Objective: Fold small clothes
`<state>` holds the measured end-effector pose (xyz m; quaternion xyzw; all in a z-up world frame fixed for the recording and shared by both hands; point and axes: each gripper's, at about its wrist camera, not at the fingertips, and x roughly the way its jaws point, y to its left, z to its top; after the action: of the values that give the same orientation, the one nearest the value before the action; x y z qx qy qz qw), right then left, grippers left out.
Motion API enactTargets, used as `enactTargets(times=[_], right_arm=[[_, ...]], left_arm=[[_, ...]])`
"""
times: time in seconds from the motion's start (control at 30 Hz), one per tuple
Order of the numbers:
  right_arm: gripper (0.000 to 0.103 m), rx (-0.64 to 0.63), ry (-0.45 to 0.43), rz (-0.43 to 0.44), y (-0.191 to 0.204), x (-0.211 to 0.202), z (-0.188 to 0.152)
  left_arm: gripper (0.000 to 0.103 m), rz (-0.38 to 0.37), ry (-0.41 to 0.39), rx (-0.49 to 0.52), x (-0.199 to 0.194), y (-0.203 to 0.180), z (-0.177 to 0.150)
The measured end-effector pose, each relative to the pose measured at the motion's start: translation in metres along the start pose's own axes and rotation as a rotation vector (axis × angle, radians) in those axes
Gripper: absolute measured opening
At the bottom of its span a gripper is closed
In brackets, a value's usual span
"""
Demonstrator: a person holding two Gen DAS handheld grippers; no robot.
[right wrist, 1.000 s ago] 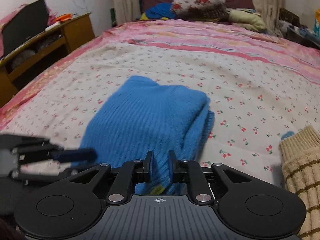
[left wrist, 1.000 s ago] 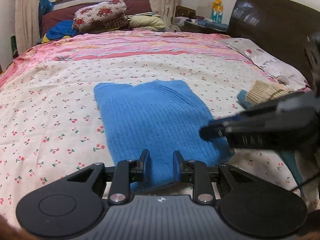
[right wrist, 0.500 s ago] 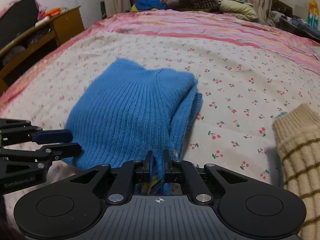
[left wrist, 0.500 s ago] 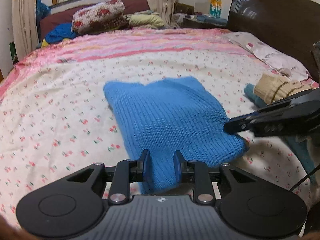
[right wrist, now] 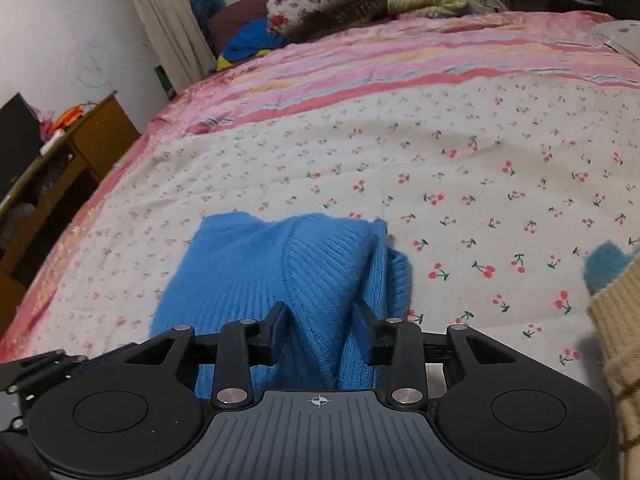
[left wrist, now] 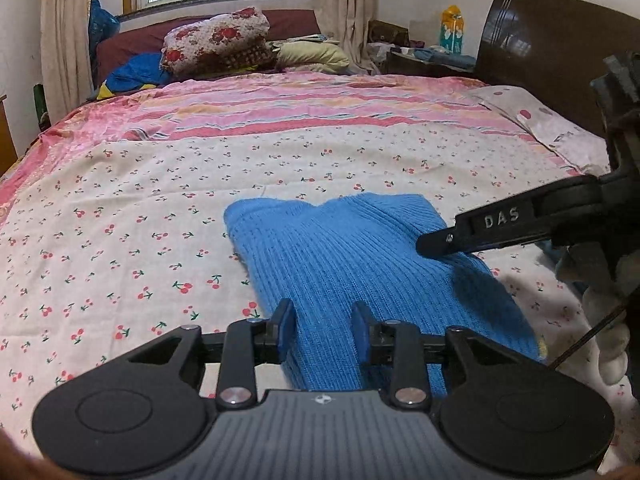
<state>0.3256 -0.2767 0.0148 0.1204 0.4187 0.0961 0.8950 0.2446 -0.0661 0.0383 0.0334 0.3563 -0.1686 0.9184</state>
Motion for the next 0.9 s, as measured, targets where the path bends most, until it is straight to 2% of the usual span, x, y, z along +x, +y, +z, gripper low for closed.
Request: enactTargets(times=[0.03,0.1,0.27,0.4,0.47,0.57,0.63,0.73,0.8,0.9], right_arm=[[0.019,0.004,-0.001,0.001,-0.001,0.0,0.0],[0.009,0.024,-0.009,-0.002,-0.008,-0.005,0.0],[0.006,0.077,-0.014,-0.019,-0.027,-0.01,-0.006],[0.007,0.05,-0.022,-0.042,-0.02,-0.011,-0.009],[0.016,0.054,-0.029,-0.027,-0.018,-0.019,-0.009],[0.036,0.047,-0.052,0.004,-0.016,-0.034,-0.015],[0.058,0.053,-0.057,0.023,-0.017,-0.036,-0.02],[0.062,0.079,-0.038,0.04,-0.022,-0.028,-0.026],[0.063,0.12,-0.009,0.061,-0.028,-0.019,-0.031],[0.07,0.159,0.002,0.087,-0.035,-0.013,-0.033]], left_arm=[[0.039,-0.001,-0.002,0.002,0.0,-0.001,0.001],[0.039,-0.01,-0.011,0.004,-0.002,-0.002,0.002],[0.043,-0.025,-0.017,-0.043,-0.005,0.006,0.002],[0.044,-0.035,0.003,-0.092,-0.004,0.015,0.0],[0.044,-0.042,-0.006,-0.115,-0.008,0.02,0.0],[0.046,-0.072,-0.004,-0.151,-0.009,0.03,-0.002],[0.046,-0.095,0.008,-0.183,-0.005,0.037,-0.003],[0.05,-0.143,0.023,-0.226,0.002,0.043,-0.006],[0.06,-0.172,0.046,-0.223,0.011,0.042,-0.009],[0.066,-0.163,0.057,-0.19,0.021,0.038,-0.013]])
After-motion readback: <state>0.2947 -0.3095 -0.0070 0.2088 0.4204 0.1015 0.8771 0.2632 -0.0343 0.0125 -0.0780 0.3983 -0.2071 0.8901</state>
